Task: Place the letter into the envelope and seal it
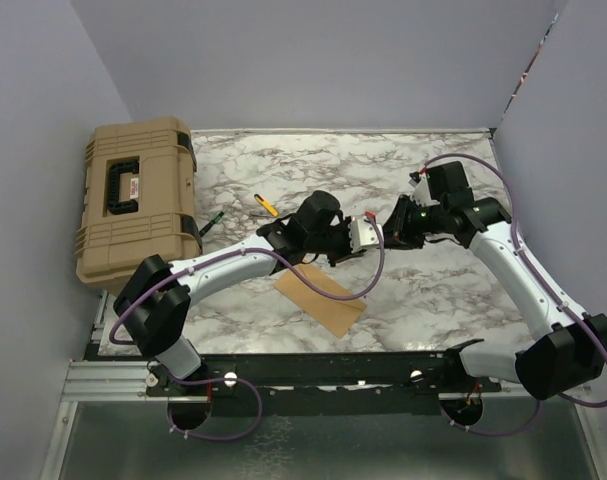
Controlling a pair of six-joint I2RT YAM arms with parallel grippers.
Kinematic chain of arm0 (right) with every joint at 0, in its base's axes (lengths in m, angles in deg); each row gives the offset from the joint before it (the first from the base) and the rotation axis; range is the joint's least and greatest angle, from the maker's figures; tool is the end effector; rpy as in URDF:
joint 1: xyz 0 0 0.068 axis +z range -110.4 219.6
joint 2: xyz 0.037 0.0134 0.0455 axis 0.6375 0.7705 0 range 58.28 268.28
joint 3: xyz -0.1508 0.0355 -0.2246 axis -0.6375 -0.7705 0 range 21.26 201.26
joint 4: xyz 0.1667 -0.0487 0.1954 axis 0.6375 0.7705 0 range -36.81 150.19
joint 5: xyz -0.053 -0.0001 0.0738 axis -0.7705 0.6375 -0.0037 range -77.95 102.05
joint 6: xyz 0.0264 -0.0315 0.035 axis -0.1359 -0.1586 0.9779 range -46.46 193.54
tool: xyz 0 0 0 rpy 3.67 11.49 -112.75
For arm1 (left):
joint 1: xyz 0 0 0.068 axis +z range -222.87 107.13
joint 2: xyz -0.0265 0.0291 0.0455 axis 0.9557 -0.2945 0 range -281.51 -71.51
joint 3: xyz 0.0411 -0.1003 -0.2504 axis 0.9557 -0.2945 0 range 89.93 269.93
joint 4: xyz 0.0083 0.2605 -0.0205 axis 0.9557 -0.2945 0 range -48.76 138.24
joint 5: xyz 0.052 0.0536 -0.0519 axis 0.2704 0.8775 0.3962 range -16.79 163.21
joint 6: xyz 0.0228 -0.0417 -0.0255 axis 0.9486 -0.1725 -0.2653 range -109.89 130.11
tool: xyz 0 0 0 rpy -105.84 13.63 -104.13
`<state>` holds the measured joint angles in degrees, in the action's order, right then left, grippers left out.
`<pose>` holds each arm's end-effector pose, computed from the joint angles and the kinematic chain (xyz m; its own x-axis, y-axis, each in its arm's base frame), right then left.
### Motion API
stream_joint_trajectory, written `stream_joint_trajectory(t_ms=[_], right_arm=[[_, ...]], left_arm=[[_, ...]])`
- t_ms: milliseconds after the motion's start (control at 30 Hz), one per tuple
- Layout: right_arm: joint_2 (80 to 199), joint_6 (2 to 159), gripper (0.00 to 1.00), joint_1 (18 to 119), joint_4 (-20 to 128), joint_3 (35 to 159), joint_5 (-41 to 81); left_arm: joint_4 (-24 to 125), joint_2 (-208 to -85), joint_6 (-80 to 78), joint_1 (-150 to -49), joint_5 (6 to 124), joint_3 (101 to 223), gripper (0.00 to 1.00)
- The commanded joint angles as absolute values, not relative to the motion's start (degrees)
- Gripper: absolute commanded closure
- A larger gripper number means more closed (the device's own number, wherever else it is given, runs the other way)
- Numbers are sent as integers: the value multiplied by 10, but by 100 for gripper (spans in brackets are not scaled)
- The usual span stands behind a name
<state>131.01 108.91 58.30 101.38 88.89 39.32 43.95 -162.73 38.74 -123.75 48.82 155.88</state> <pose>0.2354 0.0969 0.3189 -0.9343 0.2271 -0.2749 -0.0043 0.7638 0.6455 0.2191 -0.2928 0.2746 0.1738 0.4778 -0.8611 0.9683 0.0765 0.2379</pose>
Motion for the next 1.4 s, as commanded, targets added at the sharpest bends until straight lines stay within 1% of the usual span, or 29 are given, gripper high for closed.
stream_joint_trajectory(t_ms=[0, 267, 433, 533, 700, 833, 1133, 1367], right_arm=[[1316, 1107, 99, 595, 1038, 854, 387], [1305, 1151, 99, 601, 1012, 830, 373], [1308, 1167, 99, 603, 994, 809, 388], [1312, 1176, 99, 608, 986, 799, 404], [1326, 1180, 99, 615, 993, 790, 440], [1334, 1183, 99, 622, 1012, 806, 445], [1338, 1253, 99, 658, 976, 776, 410], [1328, 1306, 100, 667, 942, 725, 362]], left_arm=[[565, -1620, 387, -1251, 456, 1621, 100], [582, -1634, 342, -1254, 448, 1647, 100], [639, -1616, 344, -1257, 443, 1607, 100], [654, -1613, 364, -1259, 438, 1600, 100], [659, -1601, 461, -1285, 422, 1617, 100], [658, -1597, 470, -1297, 396, 1642, 100], [691, -1600, 450, -1326, 378, 1680, 100], [739, -1584, 423, -1327, 387, 1666, 100]])
